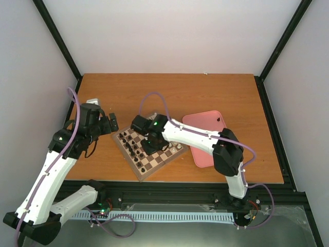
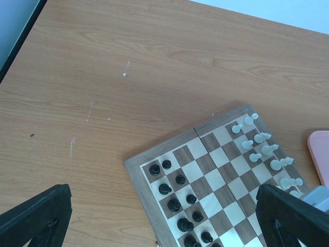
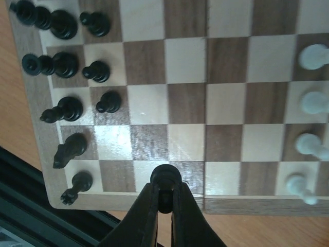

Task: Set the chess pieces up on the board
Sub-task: Place the chess piece on the chessboard, then pick up the chess piece from the storage box.

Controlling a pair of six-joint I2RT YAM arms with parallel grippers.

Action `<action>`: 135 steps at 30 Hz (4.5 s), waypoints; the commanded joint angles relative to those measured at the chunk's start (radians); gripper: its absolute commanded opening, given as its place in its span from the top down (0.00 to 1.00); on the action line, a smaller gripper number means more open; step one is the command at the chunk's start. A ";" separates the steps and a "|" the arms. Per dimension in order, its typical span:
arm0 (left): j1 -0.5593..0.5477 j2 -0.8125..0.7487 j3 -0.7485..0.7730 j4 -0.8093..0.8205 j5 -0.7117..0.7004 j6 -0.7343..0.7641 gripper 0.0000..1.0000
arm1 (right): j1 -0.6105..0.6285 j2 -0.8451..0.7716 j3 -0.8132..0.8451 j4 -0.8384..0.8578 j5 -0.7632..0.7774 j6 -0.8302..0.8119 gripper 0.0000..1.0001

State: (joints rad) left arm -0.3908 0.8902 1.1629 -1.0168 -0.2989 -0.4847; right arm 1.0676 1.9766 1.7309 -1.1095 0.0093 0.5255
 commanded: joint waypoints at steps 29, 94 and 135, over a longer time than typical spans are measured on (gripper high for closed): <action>-0.005 -0.017 -0.016 -0.014 0.005 0.034 0.00 | 0.117 0.194 0.135 0.005 -0.060 -0.017 0.97; -0.005 -0.025 -0.027 0.005 0.022 0.012 0.00 | -0.152 -0.127 0.102 -0.083 0.078 -0.087 0.50; -0.005 0.136 0.018 0.044 0.008 0.022 0.00 | -0.939 0.154 -0.080 0.167 0.099 -0.264 0.60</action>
State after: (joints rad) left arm -0.3908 1.0233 1.1400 -0.9916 -0.2775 -0.4675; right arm 0.1379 2.1048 1.6085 -0.9493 0.1005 0.2726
